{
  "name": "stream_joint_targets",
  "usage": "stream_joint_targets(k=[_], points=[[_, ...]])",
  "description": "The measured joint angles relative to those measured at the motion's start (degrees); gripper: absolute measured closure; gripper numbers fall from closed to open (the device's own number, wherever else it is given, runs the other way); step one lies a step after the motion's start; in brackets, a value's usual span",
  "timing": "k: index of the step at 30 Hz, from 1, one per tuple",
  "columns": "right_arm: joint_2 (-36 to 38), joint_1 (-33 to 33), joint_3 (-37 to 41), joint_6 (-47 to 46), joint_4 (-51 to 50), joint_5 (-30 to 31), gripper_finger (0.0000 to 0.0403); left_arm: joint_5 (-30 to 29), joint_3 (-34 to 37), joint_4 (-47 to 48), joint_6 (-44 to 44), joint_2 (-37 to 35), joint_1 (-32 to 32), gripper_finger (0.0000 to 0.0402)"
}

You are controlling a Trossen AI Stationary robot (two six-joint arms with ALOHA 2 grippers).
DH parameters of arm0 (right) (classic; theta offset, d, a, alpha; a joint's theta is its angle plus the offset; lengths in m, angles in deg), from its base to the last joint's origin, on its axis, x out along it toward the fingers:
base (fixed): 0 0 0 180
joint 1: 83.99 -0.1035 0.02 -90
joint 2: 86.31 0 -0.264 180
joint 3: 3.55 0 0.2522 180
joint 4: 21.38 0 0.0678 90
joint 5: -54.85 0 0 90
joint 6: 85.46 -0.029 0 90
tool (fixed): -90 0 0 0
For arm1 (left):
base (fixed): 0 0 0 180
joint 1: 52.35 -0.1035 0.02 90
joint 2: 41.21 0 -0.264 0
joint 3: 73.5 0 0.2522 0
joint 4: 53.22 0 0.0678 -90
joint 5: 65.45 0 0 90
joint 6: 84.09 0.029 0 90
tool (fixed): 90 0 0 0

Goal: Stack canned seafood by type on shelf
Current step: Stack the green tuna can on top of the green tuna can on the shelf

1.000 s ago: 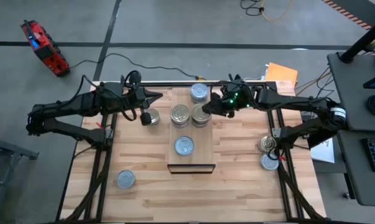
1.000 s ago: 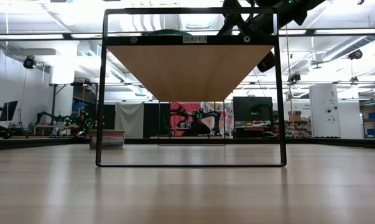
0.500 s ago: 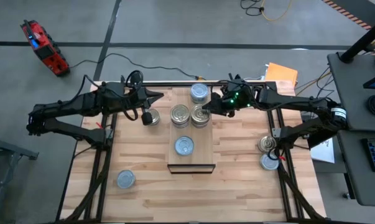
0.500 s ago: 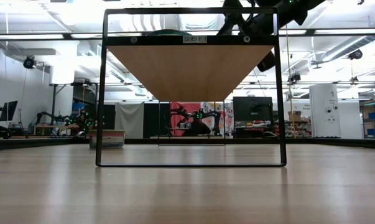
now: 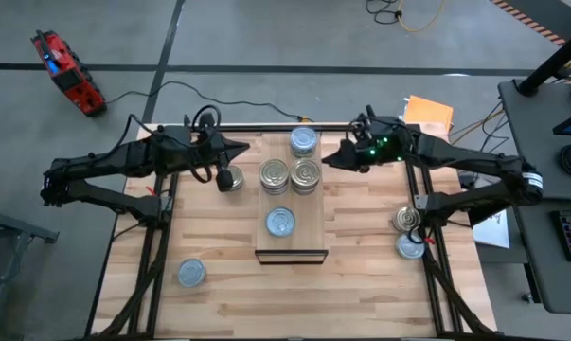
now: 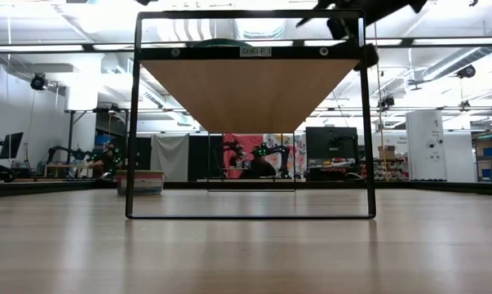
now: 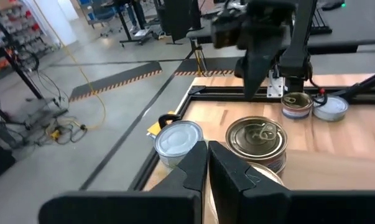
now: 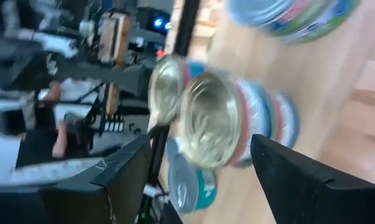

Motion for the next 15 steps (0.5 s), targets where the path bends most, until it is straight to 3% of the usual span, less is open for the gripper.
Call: stream_joint_targets(k=[5,9,15], points=[[2.36,-3.78,0.0,5.07,0.17,-0.01,0.0163,0.95,0.0,1.05,-6.59,0.0,0.07,0.0401],[3.39,-7.57,0.0,7.94,0.16,-0.03,0.0192,5.87,0.0,1.15,-12.85,0.01,0.38,0.0401],[3.47,-12.82,0.0,10.88,-0.05,1.44,0.024,7.55,-0.45,5.52,-23.51,0.23,5.11,0.0401]])
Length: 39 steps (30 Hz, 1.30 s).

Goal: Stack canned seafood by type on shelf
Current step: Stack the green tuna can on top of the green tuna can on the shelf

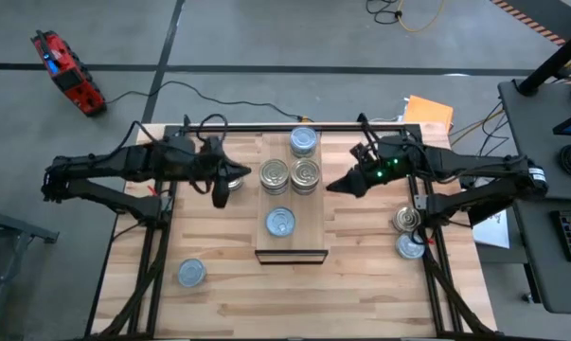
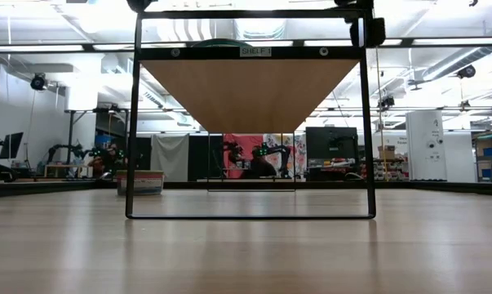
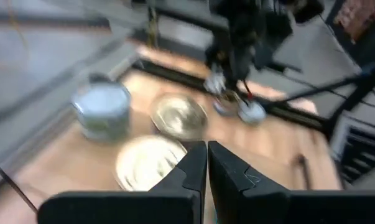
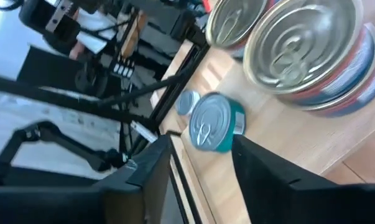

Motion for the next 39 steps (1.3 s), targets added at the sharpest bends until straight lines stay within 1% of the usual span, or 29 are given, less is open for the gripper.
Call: stream_joint_targets(k=[4,10,16,21,26,29,34,39], points=[[0.18,-3.27,0.02,1.37,-1.36,0.78,0.0274,-0.03,-2.75,7.29,-7.7,1.33,5.06,0.0401],[0.8,-8.41,0.04,2.36,-3.85,4.53,0.0321,0.09,-8.39,21.03,-20.01,4.78,12.7,0.0401],[0.81,-13.72,0.07,2.33,-5.05,7.77,0.0356,4.41,-11.35,31.82,-32.98,8.64,19.47,0.0401],[0.84,-18.59,0.07,2.06,-5.24,12.65,0.0371,8.16,-11.27,35.41,-39.67,12.13,23.58,0.0401],[0.96,-22.79,0.07,-0.78,-6.1,15.04,0.038,10.67,-11.32,37.1,-41.73,16.47,25.72,0.0401],[0.93,-25.08,0.07,-4.38,-10.21,15.11,0.0388,10.64,-12.22,36.83,-41.68,18.8,25.86,0.0401],[0.85,-29.96,0.07,-13.66,-22.57,15.04,0.0392,10.42,-14.78,36.76,-39.31,22.46,25.84,0.0401],[0.83,-35.25,0.07,-25.65,-37.25,15.05,0.039,10.39,-17.64,37.0,-35.95,25.6,25.84,0.0401]])
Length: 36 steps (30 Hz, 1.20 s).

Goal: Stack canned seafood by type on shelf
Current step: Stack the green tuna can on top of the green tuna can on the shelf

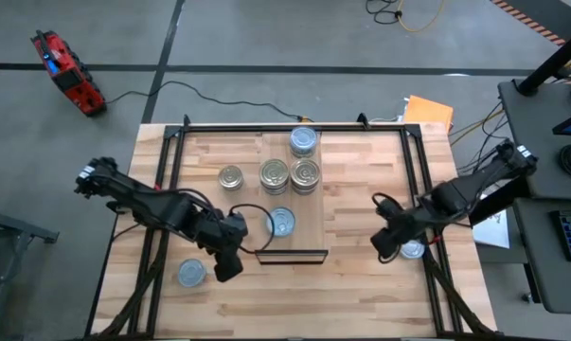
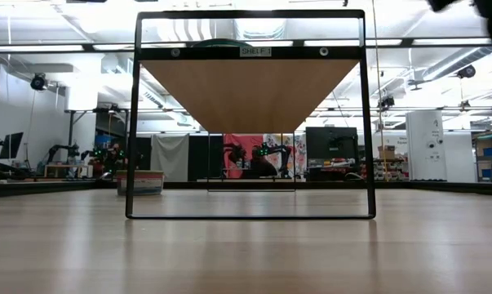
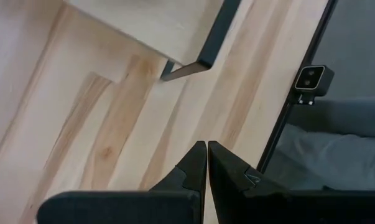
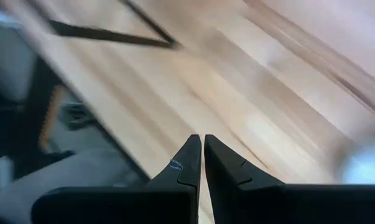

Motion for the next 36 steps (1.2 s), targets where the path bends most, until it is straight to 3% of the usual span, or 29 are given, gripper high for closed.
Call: stream_joint_targets(k=[8,22,31,36], points=[[-1.71,-4.38,0.0,-12.41,-13.97,3.14,0.039,-1.41,-1.63,2.29,1.59,1.54,0.0,0.0401],[-12.88,-6.7,1.46,-17.22,-17.72,1.06,0.039,-1.5,-1.63,5.68,-0.4,1.54,0.51,0.0401],[-19.77,-11.54,8.11,-24.17,-17.44,-3.7,0.039,-3.99,-1.63,5.49,-0.73,1.54,1.29,0.0401],[-22.05,-12.03,11.31,-24.83,-12.59,-4.51,0.039,-6.78,-1.63,5.03,-0.75,1.54,1.29,0.0401]])
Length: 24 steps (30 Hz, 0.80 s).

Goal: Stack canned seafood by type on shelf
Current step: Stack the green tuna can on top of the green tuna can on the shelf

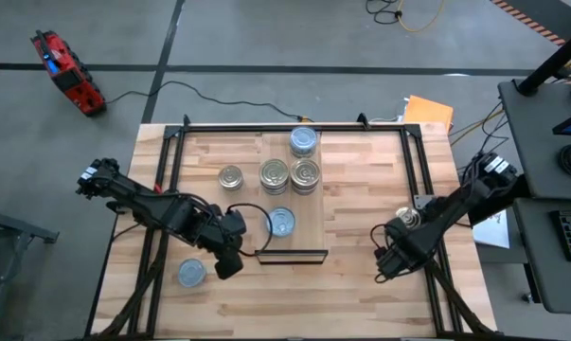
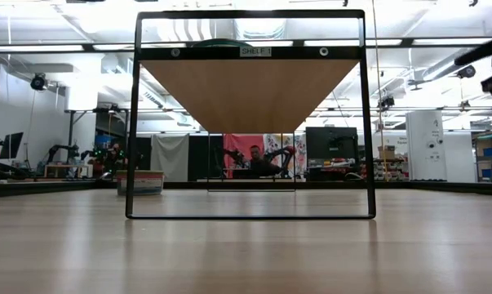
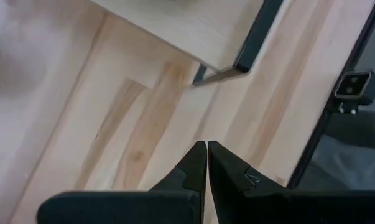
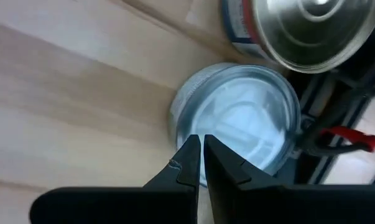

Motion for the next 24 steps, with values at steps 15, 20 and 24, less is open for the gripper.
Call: stream_joint_targets(k=[15,20,24], points=[[-5.96,-0.08,-3.38,9.65,11.06,5.28,0.039,-3.74,0.02,-2.11,0.02,-0.02,0.09,0.0401],[-5.73,-0.2,-8.74,12.96,9.35,12.42,0.039,-3.81,0.02,-2.42,0.02,-0.04,0.09,0.0401],[-3.92,-0.18,-11.64,13.16,5.09,13.73,0.039,-3.85,0.04,-4.53,0.11,-0.04,0.31,0.0401]])
